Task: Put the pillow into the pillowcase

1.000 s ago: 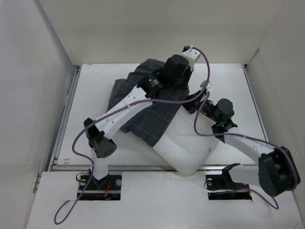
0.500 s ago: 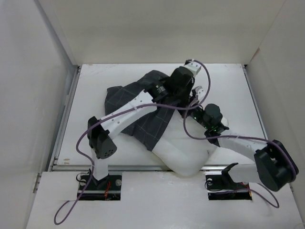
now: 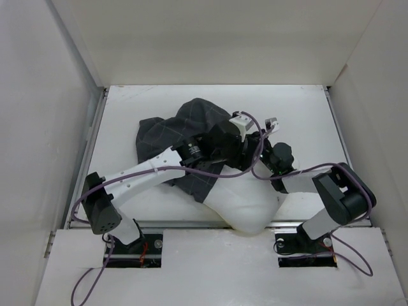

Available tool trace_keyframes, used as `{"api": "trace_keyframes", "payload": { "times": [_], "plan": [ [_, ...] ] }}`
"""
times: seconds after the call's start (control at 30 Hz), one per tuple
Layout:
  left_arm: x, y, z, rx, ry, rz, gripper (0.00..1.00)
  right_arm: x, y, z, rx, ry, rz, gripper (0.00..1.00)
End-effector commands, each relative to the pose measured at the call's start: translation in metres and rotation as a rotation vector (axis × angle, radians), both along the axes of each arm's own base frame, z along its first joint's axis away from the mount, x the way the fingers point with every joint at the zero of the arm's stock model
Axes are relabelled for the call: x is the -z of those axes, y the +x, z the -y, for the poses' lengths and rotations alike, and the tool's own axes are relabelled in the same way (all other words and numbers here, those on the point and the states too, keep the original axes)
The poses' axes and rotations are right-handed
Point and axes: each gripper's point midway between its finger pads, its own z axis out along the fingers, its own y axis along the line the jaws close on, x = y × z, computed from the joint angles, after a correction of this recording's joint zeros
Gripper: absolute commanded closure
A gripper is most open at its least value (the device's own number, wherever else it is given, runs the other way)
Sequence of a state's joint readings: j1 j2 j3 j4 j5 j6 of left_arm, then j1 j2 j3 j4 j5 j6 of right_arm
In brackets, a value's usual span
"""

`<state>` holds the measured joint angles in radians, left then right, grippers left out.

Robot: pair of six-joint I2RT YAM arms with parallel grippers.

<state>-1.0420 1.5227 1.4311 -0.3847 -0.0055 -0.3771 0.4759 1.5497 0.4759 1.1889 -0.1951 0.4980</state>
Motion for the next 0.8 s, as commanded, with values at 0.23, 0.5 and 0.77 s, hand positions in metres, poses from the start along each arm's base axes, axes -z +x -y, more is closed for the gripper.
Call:
{"api": "trace_keyframes", "payload": {
  "times": [0.23, 0.5, 0.77],
  "plan": [
    [-0.044, 0.055, -0.06, -0.369, 0.024, 0.084, 0.0, -0.022, -0.007, 0.062, 0.269, -0.123, -0.166, 0.21],
    [0.013, 0.015, -0.12, -0.515, 0.033, -0.055, 0.0, -0.017, -0.075, 0.101, 0.251, -0.368, -0.302, 0.02],
    [0.132, -0.043, -0.133, -0.521, 0.329, -0.222, 0.09, 0.012, -0.162, 0.03, -0.191, -0.413, -0.415, 0.0]
  ]
}}
